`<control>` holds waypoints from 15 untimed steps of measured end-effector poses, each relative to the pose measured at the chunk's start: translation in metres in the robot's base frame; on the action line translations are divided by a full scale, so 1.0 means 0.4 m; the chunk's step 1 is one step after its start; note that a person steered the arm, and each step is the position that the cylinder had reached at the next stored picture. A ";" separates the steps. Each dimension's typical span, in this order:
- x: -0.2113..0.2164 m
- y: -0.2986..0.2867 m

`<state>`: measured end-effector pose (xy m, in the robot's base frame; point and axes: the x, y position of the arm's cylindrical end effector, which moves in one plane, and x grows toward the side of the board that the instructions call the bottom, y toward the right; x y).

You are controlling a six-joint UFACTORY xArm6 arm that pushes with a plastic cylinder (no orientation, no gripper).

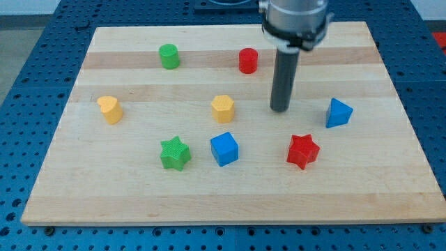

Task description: Move the blue triangle towards the top right

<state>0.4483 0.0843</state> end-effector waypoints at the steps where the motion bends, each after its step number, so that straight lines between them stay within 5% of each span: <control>1: 0.120 0.062; 3: 0.109 0.229; 7: 0.047 0.253; 9: -0.143 0.271; 11: 0.008 0.164; 15: -0.101 0.161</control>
<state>0.4078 0.1487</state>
